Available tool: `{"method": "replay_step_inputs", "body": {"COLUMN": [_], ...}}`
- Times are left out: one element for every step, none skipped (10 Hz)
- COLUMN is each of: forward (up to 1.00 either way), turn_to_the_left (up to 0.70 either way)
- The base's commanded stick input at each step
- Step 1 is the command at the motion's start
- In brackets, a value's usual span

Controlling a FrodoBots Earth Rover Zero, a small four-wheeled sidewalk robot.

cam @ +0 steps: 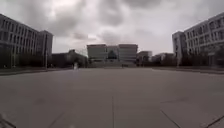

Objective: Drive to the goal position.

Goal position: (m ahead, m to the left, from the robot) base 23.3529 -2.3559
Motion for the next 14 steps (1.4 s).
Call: {"method": "replay_step_inputs", "body": {"forward": [0.70,0.70,0.70,0.70,0.70,0.70,0.70,0.70,0.70,0.70,0.70,0.70,0.70,0.70], "turn_to_the_left": [0.00,0.00,0.00,0.00,0.00,0.00,0.00,0.00,0.00,0.00,0.00,0.00,0.00,0.00]}}
